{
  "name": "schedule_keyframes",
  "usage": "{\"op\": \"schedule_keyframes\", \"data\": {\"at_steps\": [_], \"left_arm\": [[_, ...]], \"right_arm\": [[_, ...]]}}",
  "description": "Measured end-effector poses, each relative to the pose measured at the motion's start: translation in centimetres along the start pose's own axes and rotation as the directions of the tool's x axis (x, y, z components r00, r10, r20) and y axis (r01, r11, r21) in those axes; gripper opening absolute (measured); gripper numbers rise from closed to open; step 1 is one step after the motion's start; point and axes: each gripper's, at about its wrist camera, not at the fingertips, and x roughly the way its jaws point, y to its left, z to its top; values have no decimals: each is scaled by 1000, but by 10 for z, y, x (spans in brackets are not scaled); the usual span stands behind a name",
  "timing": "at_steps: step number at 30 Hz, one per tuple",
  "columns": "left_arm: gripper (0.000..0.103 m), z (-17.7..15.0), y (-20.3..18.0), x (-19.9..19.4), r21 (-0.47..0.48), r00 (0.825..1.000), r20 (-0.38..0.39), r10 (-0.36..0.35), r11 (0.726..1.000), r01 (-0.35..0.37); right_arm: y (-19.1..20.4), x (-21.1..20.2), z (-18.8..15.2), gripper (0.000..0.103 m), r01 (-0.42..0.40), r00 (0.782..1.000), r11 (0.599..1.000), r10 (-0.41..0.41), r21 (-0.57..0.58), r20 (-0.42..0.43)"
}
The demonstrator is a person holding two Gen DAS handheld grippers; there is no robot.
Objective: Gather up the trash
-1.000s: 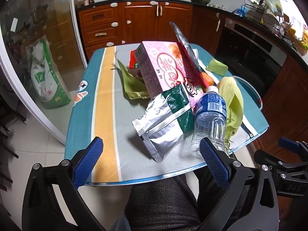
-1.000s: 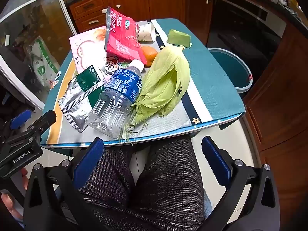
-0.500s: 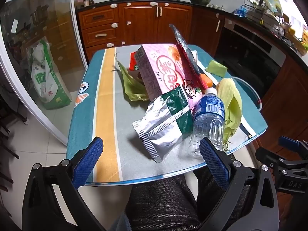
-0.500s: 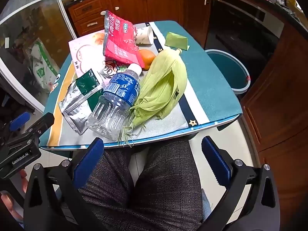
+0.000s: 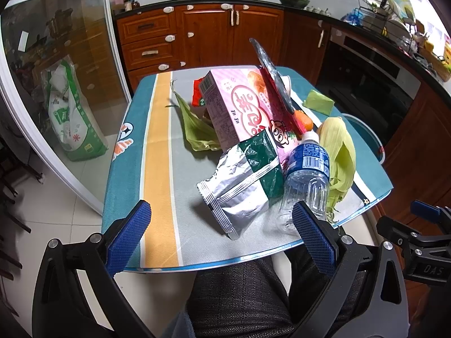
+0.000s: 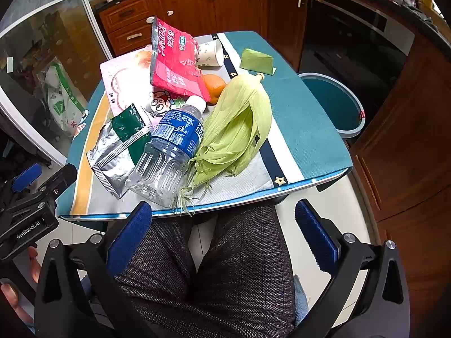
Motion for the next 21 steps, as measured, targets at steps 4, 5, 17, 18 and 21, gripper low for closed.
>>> {"op": "schedule_keyframes", "data": {"at_steps": [4,5,17,18,21], "left_arm": [[100,0,-2,1,2,1000,-2,2,1000,-2],[100,0,-2,1,1,1000,-2,2,1000,-2],[100,-2,0,0,4,1000,-8,10,1000,-10],[100,-2,0,1,4,1000,-9,10,1000,-10],[100,-4,0,3,4,1000,-13,11,1000,-11]], "right_arm": [[0,-1,0,98,-1,1000,1000,1,1,-1],[0,-1,0,98,-1,1000,1000,1,1,0],[1,2,-3,98,-4,1000,1000,4,3,-11],[1,3,-3,98,-4,1000,1000,4,4,-14],[1,5,-5,98,-3,1000,1000,3,3,-20]]}}
